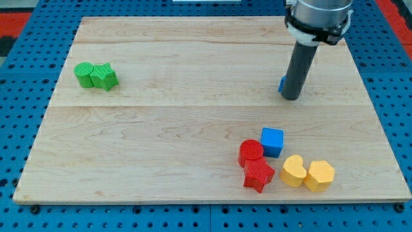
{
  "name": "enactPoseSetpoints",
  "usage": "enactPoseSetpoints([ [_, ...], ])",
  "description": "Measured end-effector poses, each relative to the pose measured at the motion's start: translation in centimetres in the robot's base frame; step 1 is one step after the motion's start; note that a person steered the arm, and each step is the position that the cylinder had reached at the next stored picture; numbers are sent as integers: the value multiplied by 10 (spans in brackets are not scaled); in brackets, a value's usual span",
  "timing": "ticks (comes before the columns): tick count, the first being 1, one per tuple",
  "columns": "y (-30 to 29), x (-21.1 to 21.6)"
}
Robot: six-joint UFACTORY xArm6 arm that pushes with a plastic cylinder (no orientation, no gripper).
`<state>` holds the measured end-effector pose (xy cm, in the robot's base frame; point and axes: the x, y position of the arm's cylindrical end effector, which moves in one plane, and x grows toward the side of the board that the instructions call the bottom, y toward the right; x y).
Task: Push the blue cube into the blue triangle
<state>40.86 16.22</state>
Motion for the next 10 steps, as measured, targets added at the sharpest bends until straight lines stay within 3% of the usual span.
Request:
enactPoseSetpoints([
  [1,7,-18],
  [2,76,39],
  [3,76,103],
  [4,38,134],
  [7,-43,122],
  [9,-174,112],
  [10,-213,76],
])
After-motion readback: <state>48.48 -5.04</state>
